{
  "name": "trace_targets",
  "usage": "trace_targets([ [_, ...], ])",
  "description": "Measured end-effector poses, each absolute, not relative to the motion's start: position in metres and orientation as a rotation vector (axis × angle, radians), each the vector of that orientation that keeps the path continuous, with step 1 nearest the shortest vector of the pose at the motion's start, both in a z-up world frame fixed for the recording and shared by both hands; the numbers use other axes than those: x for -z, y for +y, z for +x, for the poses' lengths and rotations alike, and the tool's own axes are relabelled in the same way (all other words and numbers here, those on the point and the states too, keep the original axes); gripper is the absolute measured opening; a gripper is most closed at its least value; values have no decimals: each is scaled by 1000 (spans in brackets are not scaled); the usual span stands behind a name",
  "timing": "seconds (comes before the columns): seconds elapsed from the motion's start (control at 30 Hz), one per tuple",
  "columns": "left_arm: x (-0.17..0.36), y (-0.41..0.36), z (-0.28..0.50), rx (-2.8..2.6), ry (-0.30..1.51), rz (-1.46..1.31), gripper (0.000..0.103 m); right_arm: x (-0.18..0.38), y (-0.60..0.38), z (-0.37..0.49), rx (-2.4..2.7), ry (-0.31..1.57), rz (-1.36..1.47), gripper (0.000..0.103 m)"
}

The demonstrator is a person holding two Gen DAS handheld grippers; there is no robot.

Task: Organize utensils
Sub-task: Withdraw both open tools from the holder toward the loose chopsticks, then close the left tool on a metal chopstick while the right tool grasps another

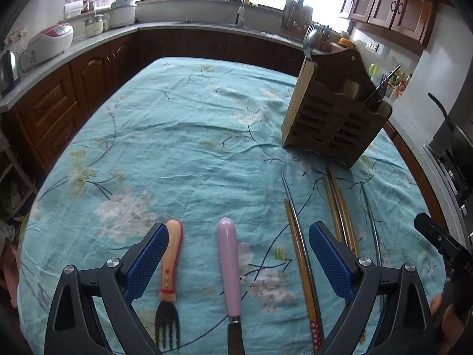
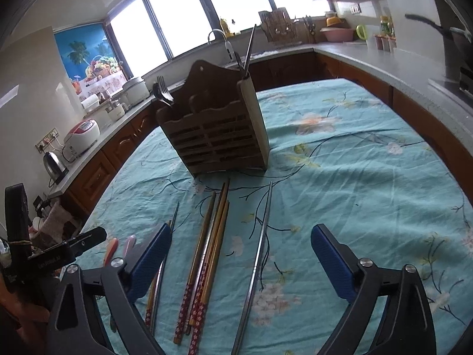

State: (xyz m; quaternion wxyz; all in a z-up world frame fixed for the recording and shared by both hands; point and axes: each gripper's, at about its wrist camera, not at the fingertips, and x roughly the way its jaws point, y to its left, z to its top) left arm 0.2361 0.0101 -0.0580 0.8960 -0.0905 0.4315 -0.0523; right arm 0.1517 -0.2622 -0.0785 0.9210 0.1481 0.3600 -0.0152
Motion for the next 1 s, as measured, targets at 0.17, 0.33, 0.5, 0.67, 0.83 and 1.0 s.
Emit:
trace_targets([
  [0.17,69,4,262,139,952,-184,79,88,-266,170,27,777,304,86],
  [0.33,78,-8,289,177,984,-167,72,96,-271,191,32,814,295,75],
  [0.5,88,-21,318,204,1009,-139,62,106,-278,214,49,868,284,55],
  [0.67,98,-32,347,239,1041,-126,58,114,-283,235,52,910,277,52],
  [0.83,113,-45,367,269,1085,-90,43,124,-283,254,53,955,244,45],
  [1.0,122,-57,371,279,1095,-24,14,137,-277,265,67,988,188,35],
])
